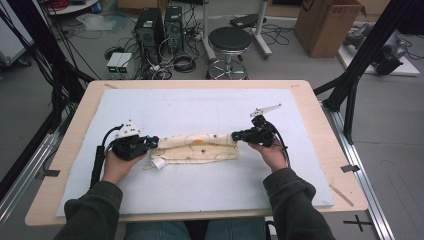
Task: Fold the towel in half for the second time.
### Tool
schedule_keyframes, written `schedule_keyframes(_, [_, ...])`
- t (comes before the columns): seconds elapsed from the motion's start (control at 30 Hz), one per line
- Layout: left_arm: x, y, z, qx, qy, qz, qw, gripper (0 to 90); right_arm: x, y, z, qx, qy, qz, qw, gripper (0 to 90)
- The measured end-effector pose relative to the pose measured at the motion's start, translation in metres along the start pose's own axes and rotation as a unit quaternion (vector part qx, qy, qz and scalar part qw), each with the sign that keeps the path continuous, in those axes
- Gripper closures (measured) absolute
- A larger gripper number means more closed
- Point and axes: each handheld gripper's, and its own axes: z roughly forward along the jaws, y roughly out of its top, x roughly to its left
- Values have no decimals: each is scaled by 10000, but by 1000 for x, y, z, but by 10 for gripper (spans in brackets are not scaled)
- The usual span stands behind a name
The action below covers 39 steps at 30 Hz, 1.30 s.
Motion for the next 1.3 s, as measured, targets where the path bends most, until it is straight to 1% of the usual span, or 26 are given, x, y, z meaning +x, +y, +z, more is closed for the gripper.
schedule_keyframes(0.17, [-4, -3, -2, 24, -33, 73, 10000, 847, 2, -8, 0, 27, 13, -17, 10000, 839])
schedule_keyframes(0.23, [-6, -4, -3, 35, -49, 88, 9999, 847, 4, -11, 1, 82, -2, -37, 10000, 838])
schedule_keyframes(0.33, [-8, -8, -3, 125, -68, 181, 9997, 847, 6, -14, 0, 83, 17, -80, 9999, 838])
schedule_keyframes(0.47, [-11, -10, -4, 141, -109, 200, 9996, 844, 9, -17, 0, 94, 8, -125, 9999, 837])
schedule_keyframes(0.53, [-10, -10, -5, 191, -136, 262, 9994, 843, 10, -18, 0, 75, 9, -160, 9998, 837])
schedule_keyframes(0.6, [-12, -11, -5, 194, -155, 283, 9993, 843, 11, -21, -1, 59, 22, -151, 9999, 836])
schedule_keyframes(0.77, [-12, -15, -6, 256, -225, 283, 9990, 843, 15, -26, -1, 42, -20, -209, 9998, 835])
schedule_keyframes(0.93, [-14, -15, -7, 271, -275, 286, 9988, 843, 18, -29, 1, 124, -76, -277, 9995, 833])
schedule_keyframes(1.0, [-14, -15, -7, 303, -288, 295, 9987, 841, 18, -29, 1, 107, -93, -331, 9994, 833])
schedule_keyframes(1.07, [-15, -16, -6, 352, -318, 305, 9984, 840, 18, -30, 1, 103, -95, -296, 9995, 831])
schedule_keyframes(1.1, [-15, -16, -6, 386, -340, 330, 9981, 839, 18, -31, 1, 95, -114, -340, 9993, 830])
schedule_keyframes(1.13, [-16, -16, -6, 403, -357, 321, 9980, 837, 19, -32, 1, 106, -116, -302, 9994, 828])
schedule_keyframes(1.17, [-16, -16, -6, 413, -358, 338, 9979, 835, 19, -33, 1, 94, -126, -340, 9993, 826])
schedule_keyframes(1.3, [-18, -17, -5, 554, -345, 385, 9971, 828, 20, -36, 2, 137, -169, -365, 9991, 815])
